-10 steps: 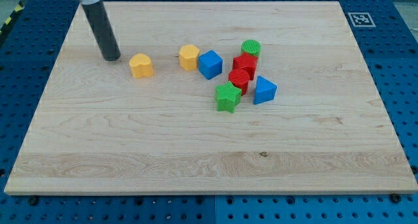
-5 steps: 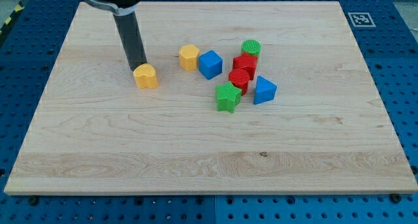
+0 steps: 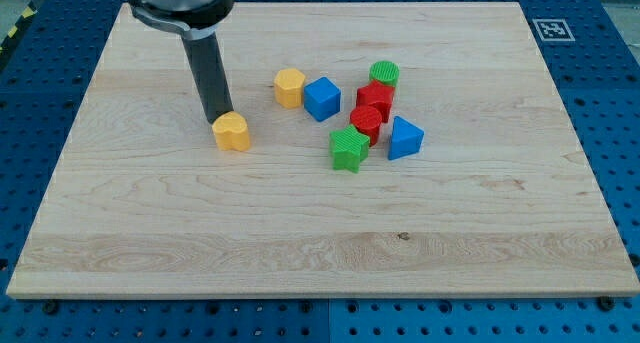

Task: Move the yellow heart to the bottom right side of the blue triangle

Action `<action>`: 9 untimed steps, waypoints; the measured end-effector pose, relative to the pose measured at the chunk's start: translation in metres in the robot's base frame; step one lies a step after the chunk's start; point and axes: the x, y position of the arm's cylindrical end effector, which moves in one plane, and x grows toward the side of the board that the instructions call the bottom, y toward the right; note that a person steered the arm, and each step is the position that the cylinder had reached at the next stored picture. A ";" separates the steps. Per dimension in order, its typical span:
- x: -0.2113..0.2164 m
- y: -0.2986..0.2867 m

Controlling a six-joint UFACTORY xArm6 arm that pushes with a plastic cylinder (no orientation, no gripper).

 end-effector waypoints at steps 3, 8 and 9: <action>0.011 0.005; 0.087 0.048; 0.084 0.066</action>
